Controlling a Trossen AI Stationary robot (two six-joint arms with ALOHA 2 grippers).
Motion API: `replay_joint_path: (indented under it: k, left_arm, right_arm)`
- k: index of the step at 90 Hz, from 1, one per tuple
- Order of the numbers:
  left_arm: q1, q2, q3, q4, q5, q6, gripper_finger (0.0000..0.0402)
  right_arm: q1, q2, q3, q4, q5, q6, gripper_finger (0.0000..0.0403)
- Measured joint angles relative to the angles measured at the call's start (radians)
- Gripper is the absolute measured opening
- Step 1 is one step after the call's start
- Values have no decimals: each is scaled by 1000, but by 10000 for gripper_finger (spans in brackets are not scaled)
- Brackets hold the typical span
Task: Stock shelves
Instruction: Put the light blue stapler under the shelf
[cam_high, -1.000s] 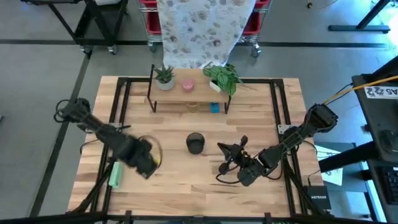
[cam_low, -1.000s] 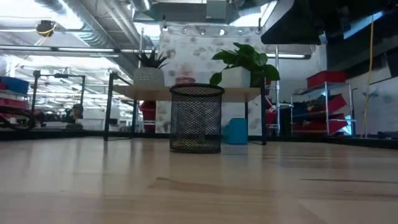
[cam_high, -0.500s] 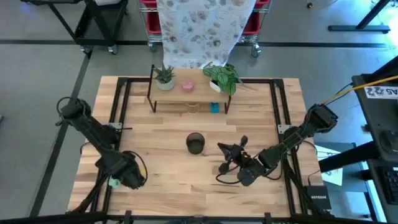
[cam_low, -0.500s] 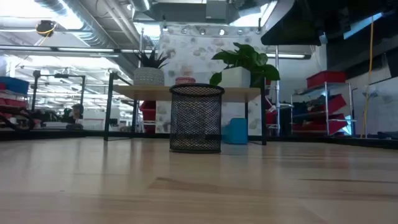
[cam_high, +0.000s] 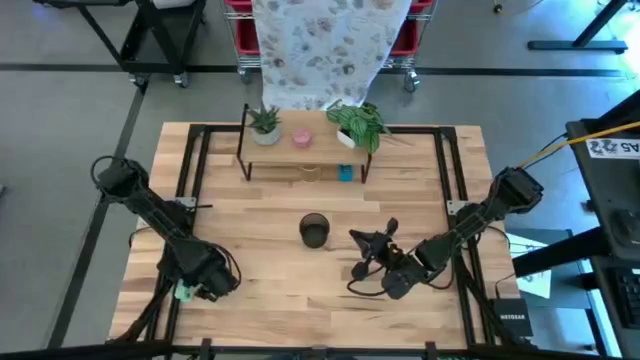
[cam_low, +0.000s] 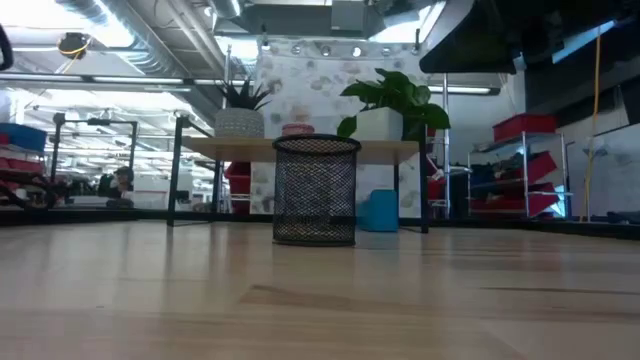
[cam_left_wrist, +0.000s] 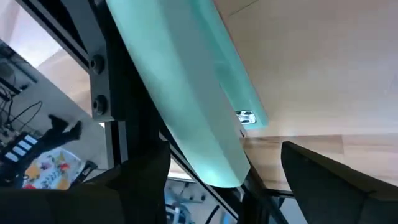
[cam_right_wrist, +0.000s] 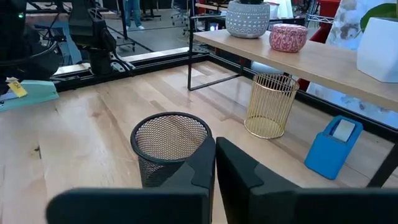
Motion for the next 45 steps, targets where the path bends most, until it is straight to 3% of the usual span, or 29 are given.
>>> replay_joint_path:
  k: [26,45]
  left_arm:
    - [-1,0,0,135,-66,-57,290]
    - [-1,0,1,101,-82,-60,290]
  right_arm:
    - [0,0,0,-2,-9,1,0]
    - [0,0,0,-2,-8,2,0]
